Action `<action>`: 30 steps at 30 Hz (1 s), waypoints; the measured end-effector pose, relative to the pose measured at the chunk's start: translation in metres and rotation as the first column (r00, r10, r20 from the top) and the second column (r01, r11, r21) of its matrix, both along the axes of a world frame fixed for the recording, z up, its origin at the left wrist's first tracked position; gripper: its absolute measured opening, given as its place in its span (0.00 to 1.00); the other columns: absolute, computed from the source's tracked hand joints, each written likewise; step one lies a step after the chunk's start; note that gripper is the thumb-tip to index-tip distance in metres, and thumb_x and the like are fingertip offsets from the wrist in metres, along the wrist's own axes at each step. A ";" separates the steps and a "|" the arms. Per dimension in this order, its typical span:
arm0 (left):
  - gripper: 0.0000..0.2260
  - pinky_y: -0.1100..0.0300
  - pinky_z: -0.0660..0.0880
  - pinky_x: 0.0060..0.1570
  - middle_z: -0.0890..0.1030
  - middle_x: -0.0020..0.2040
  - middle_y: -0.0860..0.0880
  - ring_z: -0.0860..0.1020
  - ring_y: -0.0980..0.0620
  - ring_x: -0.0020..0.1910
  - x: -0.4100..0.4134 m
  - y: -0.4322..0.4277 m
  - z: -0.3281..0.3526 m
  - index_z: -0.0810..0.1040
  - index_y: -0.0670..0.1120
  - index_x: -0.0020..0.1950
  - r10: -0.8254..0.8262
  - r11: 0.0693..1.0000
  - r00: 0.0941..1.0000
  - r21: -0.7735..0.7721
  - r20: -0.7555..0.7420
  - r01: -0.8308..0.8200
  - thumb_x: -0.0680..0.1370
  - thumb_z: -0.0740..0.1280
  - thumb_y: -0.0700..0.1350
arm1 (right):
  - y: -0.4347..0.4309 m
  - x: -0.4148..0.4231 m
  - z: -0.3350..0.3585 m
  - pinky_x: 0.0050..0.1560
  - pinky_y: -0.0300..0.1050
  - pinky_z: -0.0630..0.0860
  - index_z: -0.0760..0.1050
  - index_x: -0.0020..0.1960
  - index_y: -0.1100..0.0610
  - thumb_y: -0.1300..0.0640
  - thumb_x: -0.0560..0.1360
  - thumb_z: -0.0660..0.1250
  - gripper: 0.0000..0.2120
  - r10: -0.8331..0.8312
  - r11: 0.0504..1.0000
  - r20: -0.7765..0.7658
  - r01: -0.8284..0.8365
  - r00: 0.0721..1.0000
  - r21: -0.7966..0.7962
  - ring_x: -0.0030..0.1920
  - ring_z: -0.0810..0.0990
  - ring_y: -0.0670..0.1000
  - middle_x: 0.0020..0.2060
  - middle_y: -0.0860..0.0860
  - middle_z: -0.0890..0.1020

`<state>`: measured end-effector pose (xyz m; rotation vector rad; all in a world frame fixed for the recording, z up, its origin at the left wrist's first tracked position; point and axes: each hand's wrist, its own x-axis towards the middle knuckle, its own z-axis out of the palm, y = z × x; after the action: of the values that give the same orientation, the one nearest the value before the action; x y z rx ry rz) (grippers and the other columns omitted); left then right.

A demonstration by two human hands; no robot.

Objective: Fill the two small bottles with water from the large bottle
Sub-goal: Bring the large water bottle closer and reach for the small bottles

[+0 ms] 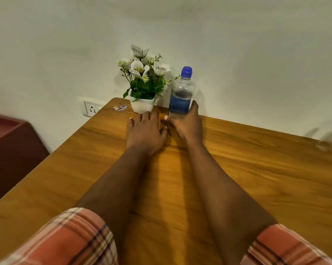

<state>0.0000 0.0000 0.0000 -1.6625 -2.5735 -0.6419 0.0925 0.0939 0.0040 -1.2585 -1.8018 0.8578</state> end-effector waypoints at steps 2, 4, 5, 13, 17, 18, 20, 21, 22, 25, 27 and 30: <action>0.27 0.41 0.56 0.73 0.66 0.73 0.43 0.62 0.42 0.74 -0.001 0.003 0.000 0.59 0.48 0.75 0.010 1.000 1.000 0.014 -0.019 -0.010 0.80 0.56 0.58 | 0.003 -0.002 0.002 0.54 0.50 0.79 0.63 0.69 0.53 0.45 0.64 0.78 0.40 -0.010 1.000 0.011 0.010 1.000 0.023 0.59 0.78 0.56 0.62 0.52 0.78; 0.26 0.42 0.57 0.73 0.67 0.73 0.43 0.63 0.42 0.73 0.000 0.003 0.000 0.60 0.48 0.75 0.014 1.000 1.000 0.018 -0.025 -0.013 0.80 0.56 0.58 | 0.005 -0.002 0.001 0.51 0.49 0.79 0.65 0.66 0.54 0.46 0.65 0.78 0.36 -0.025 0.999 0.025 0.024 0.999 0.027 0.57 0.79 0.55 0.60 0.52 0.79; 0.26 0.42 0.57 0.73 0.67 0.73 0.43 0.64 0.42 0.73 0.001 0.002 -0.001 0.60 0.48 0.74 0.012 1.000 1.000 0.024 -0.022 -0.012 0.80 0.56 0.58 | 0.005 -0.001 0.000 0.50 0.47 0.78 0.66 0.65 0.55 0.45 0.65 0.78 0.35 -0.028 0.999 0.024 0.027 0.999 0.033 0.56 0.79 0.55 0.59 0.52 0.79; 0.27 0.44 0.58 0.73 0.66 0.74 0.43 0.63 0.44 0.74 0.017 -0.015 0.000 0.60 0.48 0.76 -0.006 1.000 0.999 0.011 -0.031 0.006 0.80 0.57 0.59 | -0.024 0.023 0.003 0.46 0.41 0.74 0.69 0.62 0.55 0.46 0.64 0.78 0.32 -0.043 0.995 0.017 0.041 0.999 0.088 0.54 0.79 0.53 0.57 0.52 0.80; 0.28 0.45 0.58 0.74 0.66 0.74 0.45 0.63 0.45 0.74 0.034 -0.032 0.000 0.60 0.48 0.76 -0.022 1.000 1.000 0.011 -0.006 0.022 0.80 0.56 0.59 | -0.047 0.043 0.003 0.49 0.42 0.76 0.69 0.63 0.55 0.47 0.65 0.79 0.33 -0.016 0.997 0.009 0.015 1.000 0.076 0.57 0.79 0.52 0.58 0.51 0.80; 0.27 0.45 0.58 0.74 0.66 0.74 0.45 0.63 0.45 0.74 0.039 -0.038 0.001 0.60 0.48 0.76 -0.024 1.000 1.000 0.014 0.000 0.024 0.80 0.56 0.59 | -0.055 0.049 0.004 0.49 0.42 0.76 0.69 0.64 0.55 0.47 0.65 0.79 0.33 -0.014 0.997 0.010 0.014 1.000 0.071 0.57 0.79 0.52 0.59 0.51 0.79; 0.27 0.45 0.57 0.74 0.66 0.74 0.45 0.63 0.45 0.74 0.046 -0.049 0.000 0.59 0.49 0.76 -0.026 1.000 1.000 0.016 0.012 0.026 0.80 0.56 0.59 | -0.068 0.060 0.005 0.50 0.40 0.75 0.68 0.65 0.55 0.48 0.65 0.79 0.33 -0.011 0.999 0.000 0.011 1.000 0.048 0.59 0.78 0.52 0.60 0.51 0.79; 0.27 0.45 0.56 0.74 0.66 0.74 0.45 0.62 0.45 0.74 0.051 -0.055 0.000 0.59 0.49 0.76 -0.032 0.999 0.999 0.014 0.018 0.031 0.80 0.57 0.59 | -0.075 0.066 0.006 0.50 0.39 0.74 0.68 0.65 0.54 0.48 0.65 0.79 0.34 -0.009 0.999 -0.009 0.009 1.000 0.040 0.59 0.78 0.52 0.61 0.51 0.79; 0.27 0.45 0.56 0.74 0.65 0.75 0.46 0.62 0.45 0.75 0.055 -0.062 0.000 0.59 0.49 0.76 -0.038 0.999 0.999 0.009 0.023 0.038 0.80 0.57 0.59 | -0.083 0.072 0.006 0.51 0.39 0.74 0.68 0.66 0.54 0.48 0.66 0.79 0.34 -0.006 0.999 -0.018 0.007 1.000 0.034 0.60 0.78 0.52 0.61 0.51 0.79; 0.28 0.46 0.56 0.74 0.64 0.75 0.46 0.61 0.46 0.75 0.069 -0.082 0.001 0.58 0.49 0.77 -0.056 0.998 0.998 0.006 0.025 0.055 0.80 0.56 0.60 | -0.106 0.090 0.006 0.53 0.39 0.75 0.68 0.67 0.54 0.49 0.66 0.79 0.35 0.004 0.999 -0.037 -0.003 0.999 0.034 0.60 0.78 0.52 0.62 0.51 0.79; 0.28 0.46 0.55 0.74 0.64 0.75 0.46 0.60 0.46 0.75 0.078 -0.097 0.002 0.58 0.50 0.77 -0.071 0.997 0.997 0.016 0.036 0.070 0.80 0.56 0.60 | -0.122 0.102 0.005 0.52 0.39 0.74 0.68 0.67 0.53 0.49 0.65 0.79 0.35 0.010 0.999 -0.038 -0.009 0.999 0.038 0.60 0.79 0.51 0.61 0.50 0.79; 0.29 0.45 0.54 0.75 0.63 0.76 0.46 0.59 0.46 0.76 0.090 -0.119 0.001 0.57 0.50 0.77 -0.095 0.995 0.995 0.018 0.044 0.094 0.79 0.56 0.60 | -0.147 0.117 0.005 0.52 0.39 0.74 0.68 0.67 0.52 0.49 0.65 0.79 0.35 0.020 0.999 -0.032 -0.018 0.999 0.043 0.60 0.79 0.51 0.61 0.50 0.79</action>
<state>0.0904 -0.1190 0.0012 -1.7941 -2.5244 -0.7106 0.2094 -0.0526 0.0090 -1.1959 -1.8001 0.8414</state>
